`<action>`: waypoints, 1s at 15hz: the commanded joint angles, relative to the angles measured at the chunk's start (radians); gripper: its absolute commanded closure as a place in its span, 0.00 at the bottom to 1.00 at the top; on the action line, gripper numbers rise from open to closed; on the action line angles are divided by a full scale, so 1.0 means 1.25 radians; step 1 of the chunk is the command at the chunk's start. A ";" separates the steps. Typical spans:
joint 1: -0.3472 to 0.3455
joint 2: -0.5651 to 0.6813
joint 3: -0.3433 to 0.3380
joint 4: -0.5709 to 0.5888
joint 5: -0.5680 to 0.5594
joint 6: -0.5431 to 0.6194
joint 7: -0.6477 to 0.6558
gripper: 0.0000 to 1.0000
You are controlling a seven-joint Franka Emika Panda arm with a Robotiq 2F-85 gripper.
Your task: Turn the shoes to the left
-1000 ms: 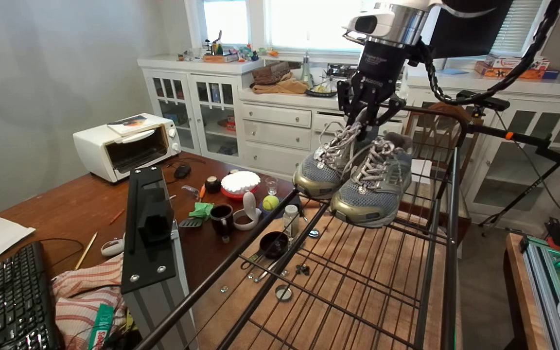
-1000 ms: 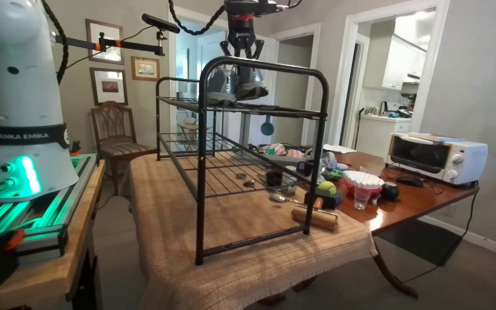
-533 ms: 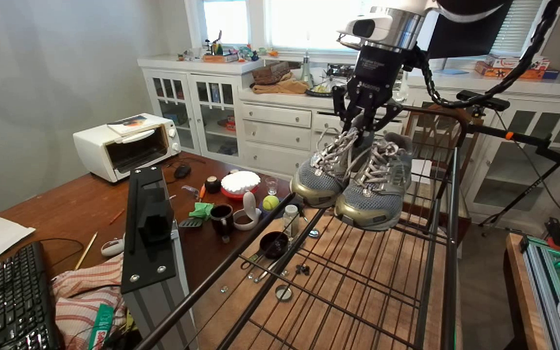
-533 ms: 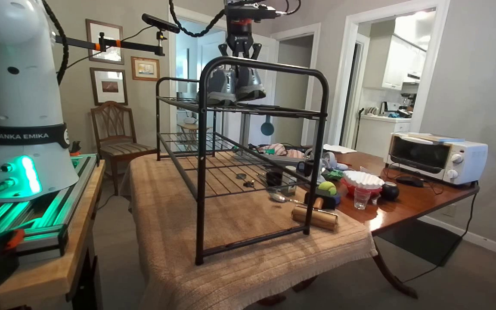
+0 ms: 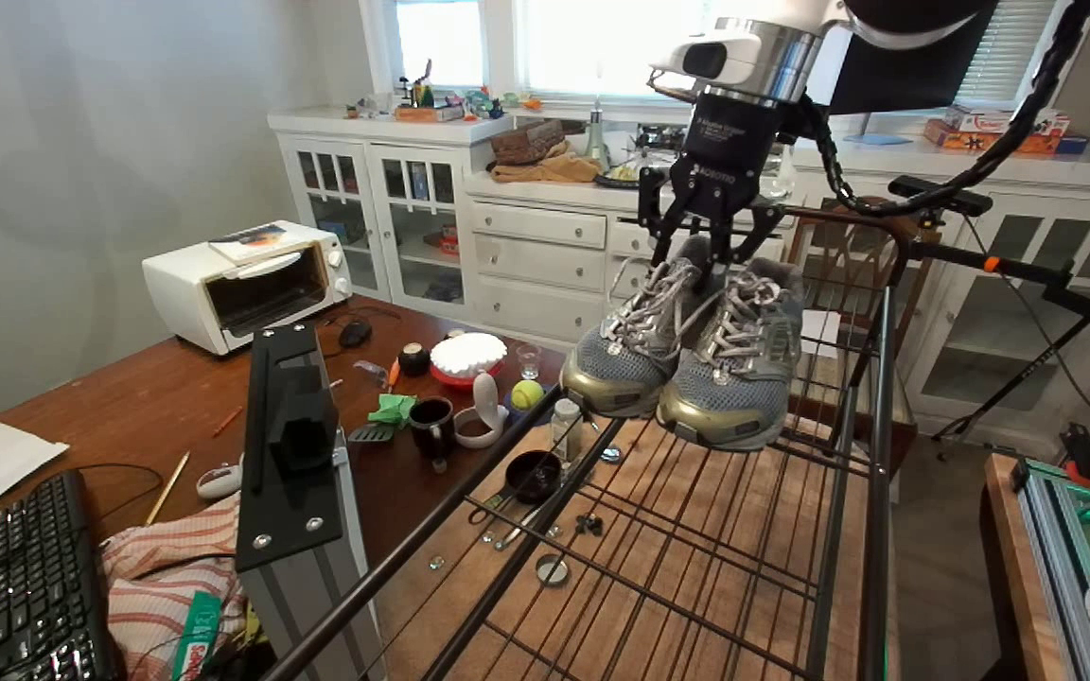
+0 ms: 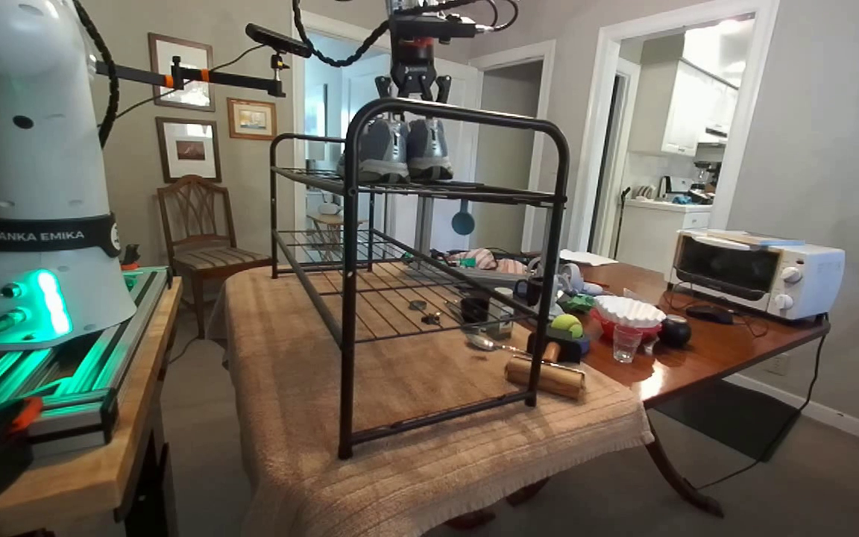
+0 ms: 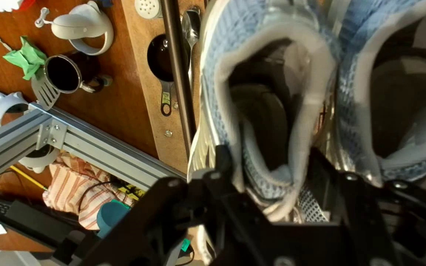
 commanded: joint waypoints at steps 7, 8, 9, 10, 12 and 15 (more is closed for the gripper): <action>-0.009 -0.012 0.021 0.008 0.005 0.039 0.041 0.00; -0.017 -0.019 0.028 0.009 -0.008 0.042 0.100 0.00; -0.024 -0.026 0.034 0.008 -0.019 0.047 0.159 0.00; -0.031 -0.037 0.041 0.006 -0.035 0.043 0.217 0.00; -0.045 -0.058 0.054 0.000 -0.082 0.030 0.328 0.00; -0.061 -0.099 0.075 -0.012 -0.164 0.001 0.500 0.00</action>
